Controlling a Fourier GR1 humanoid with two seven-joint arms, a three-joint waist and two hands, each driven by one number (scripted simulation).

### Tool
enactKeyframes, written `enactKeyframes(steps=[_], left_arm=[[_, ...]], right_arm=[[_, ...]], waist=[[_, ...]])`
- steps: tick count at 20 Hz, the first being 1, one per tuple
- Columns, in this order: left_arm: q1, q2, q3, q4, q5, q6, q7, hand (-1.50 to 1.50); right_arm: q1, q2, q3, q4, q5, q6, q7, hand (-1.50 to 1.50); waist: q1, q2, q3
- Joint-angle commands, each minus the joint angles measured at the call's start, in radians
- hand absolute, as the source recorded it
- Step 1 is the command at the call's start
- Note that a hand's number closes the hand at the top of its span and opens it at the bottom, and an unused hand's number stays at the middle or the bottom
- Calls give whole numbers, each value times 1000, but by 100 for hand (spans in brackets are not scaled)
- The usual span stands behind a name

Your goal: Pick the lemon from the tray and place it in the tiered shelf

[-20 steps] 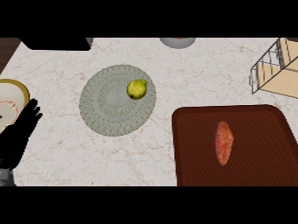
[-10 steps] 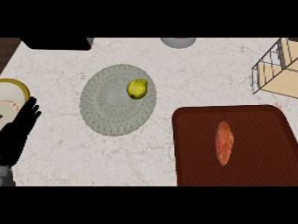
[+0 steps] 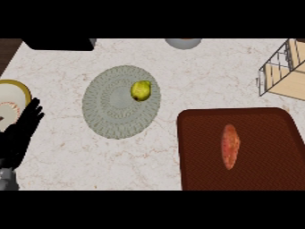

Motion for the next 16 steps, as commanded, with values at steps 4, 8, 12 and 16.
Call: enactKeyframes(steps=[4, 8, 12, 16], left_arm=[[27, -7, -12, -59, -8, -2, 34, 0], [-32, -8, 9, 5, -12, 17, 23, 0], [33, 12, 22, -6, 16, -44, -16, 0], [-5, 8, 17, -30, -1, -5, 52, 0]], right_arm=[[-79, -5, -81, 109, -69, 24, -43, -150], [-108, -6, -143, 155, -142, 98, -13, -150], [-146, -95, -194, 202, -190, 198, 5, -150], [-134, -153, -278, 222, -276, 263, -8, -150]], waist=[[1, -3, 0], [-11, -3, 0], [-5, -2, 0], [-15, -5, 1]])
